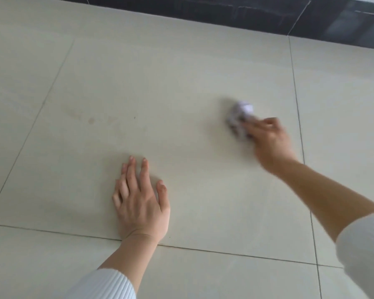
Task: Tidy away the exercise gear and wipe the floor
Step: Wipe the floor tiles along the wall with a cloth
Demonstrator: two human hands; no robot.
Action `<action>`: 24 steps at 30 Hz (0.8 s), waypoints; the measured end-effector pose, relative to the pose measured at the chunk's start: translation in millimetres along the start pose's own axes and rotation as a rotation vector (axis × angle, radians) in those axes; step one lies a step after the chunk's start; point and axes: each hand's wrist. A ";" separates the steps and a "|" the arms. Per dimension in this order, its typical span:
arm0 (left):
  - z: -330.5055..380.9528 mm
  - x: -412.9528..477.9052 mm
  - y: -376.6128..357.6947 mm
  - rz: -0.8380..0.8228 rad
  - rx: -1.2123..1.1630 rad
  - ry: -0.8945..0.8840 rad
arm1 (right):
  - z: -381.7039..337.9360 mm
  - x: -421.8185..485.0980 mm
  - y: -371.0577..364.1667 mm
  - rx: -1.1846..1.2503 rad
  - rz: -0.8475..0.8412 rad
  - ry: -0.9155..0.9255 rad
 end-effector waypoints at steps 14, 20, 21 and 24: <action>1.0 0.0 -0.2 -0.007 0.045 -0.003 | -127.0 91.7 -57.0 0.142 -0.057 -0.037; 0.6 -1.1 -0.4 -0.007 0.015 0.001 | -89.6 36.8 -40.6 0.120 -0.187 0.558; 0.0 -1.0 -0.3 -0.007 0.013 -0.003 | -64.6 36.4 -35.2 0.101 -0.150 0.496; -0.2 -1.1 0.0 -0.007 0.007 -0.008 | 4.6 33.2 -9.2 0.056 0.076 -0.049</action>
Point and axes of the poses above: each hand's wrist, its own x-axis towards the middle knuckle, its own y-axis out of the back of the hand, z = x × y
